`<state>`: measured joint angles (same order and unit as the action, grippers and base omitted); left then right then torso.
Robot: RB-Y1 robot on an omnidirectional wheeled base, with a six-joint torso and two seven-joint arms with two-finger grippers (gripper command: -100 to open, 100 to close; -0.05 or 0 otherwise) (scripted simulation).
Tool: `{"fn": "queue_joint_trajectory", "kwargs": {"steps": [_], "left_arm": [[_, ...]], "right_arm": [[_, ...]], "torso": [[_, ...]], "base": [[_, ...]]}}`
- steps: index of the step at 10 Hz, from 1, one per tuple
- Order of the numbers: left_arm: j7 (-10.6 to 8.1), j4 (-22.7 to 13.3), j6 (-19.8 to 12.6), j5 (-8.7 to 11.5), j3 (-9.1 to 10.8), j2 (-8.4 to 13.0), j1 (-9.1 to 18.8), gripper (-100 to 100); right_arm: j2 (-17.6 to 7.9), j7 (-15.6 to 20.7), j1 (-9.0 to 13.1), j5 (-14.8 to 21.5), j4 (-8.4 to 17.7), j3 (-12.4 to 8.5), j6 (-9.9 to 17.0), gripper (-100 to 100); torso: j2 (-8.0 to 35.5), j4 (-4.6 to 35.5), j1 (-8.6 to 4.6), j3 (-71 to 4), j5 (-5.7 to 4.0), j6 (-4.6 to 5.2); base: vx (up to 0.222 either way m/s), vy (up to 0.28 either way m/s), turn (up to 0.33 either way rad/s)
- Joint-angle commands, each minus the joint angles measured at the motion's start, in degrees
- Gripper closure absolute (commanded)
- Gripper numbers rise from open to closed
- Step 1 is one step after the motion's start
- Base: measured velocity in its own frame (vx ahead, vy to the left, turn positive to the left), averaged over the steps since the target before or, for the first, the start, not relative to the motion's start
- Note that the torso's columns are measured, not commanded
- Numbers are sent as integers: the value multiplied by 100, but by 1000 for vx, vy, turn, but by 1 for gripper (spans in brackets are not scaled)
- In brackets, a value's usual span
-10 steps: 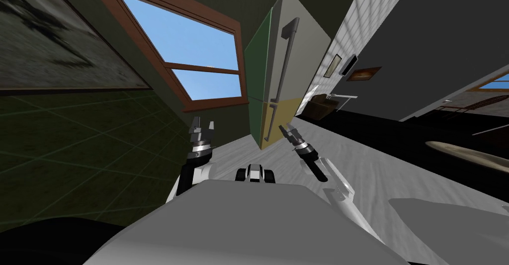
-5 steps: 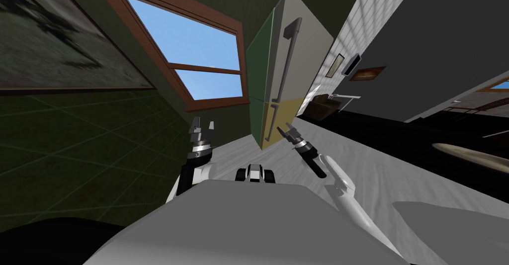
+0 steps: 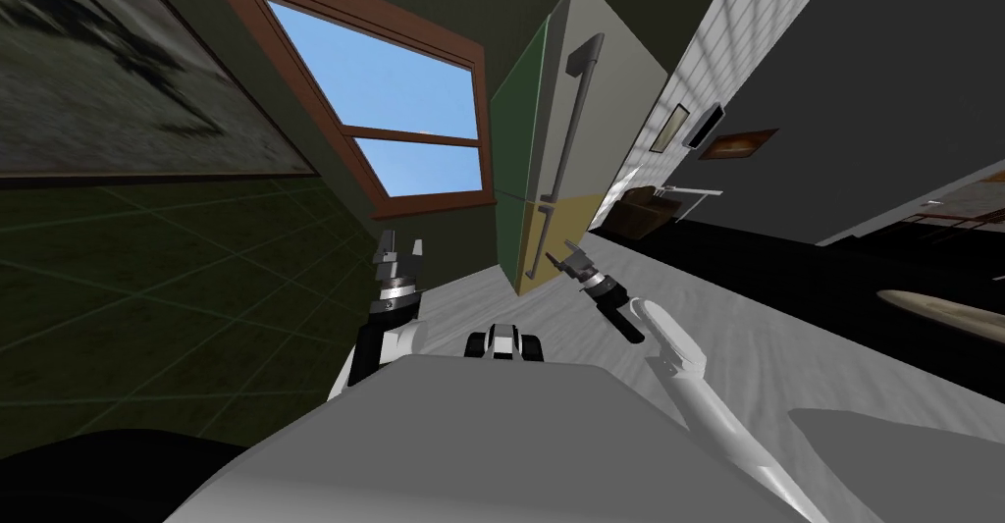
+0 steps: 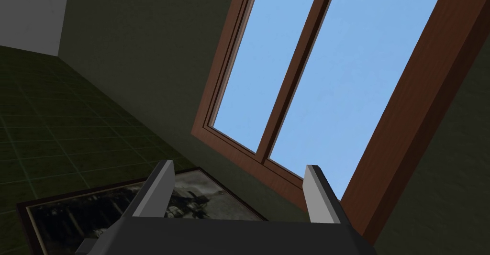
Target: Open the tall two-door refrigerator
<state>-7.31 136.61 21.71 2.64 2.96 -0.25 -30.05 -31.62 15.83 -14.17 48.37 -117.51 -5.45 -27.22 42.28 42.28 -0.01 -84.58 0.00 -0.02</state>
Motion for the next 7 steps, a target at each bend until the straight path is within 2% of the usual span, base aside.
{"fn": "queue_joint_trajectory", "kwargs": {"steps": [1, 2, 3, 4, 6, 7], "left_arm": [[0, 0, 0, 0, 0, 0, 0, 0], [0, 0, 0, 0, 0, 0, 0, 0], [0, 0, 0, 0, 0, 0, 0, 0], [0, 0, 0, 0, 0, 0, 0, 0], [0, 0, 0, 0, 0, 0, 0, 0], [0, 0, 0, 0, 0, 0, -1, 0]], "right_arm": [[-103, 64, 67, 345, 47, -16, 32, -100], [-307, 198, 201, 572, 160, -49, 70, -100], [-307, 198, 201, 746, 160, -49, 70, -100], [-510, 330, 340, 917, 279, -79, 108, -100], [-510, 330, 340, 1191, 279, -79, 108, -100], [-710, 460, 481, 1399, 407, -105, 147, -100]], "torso": [[0, 0, 1, 0, 0, 3], [0, 0, 0, 1, 0, 3], [1, 0, 2, 0, 0, 0], [2, 0, 1, 1, 0, 3], [1, 0, 1, 1, 0, 3], [0, 0, -2, 0, -1, 4]], "base": [[-3, 6, -10], [-8, 12, 68], [-8, 10, 54], [-12, 17, 91], [-6, 9, 15], [-6, 11, 81]]}}
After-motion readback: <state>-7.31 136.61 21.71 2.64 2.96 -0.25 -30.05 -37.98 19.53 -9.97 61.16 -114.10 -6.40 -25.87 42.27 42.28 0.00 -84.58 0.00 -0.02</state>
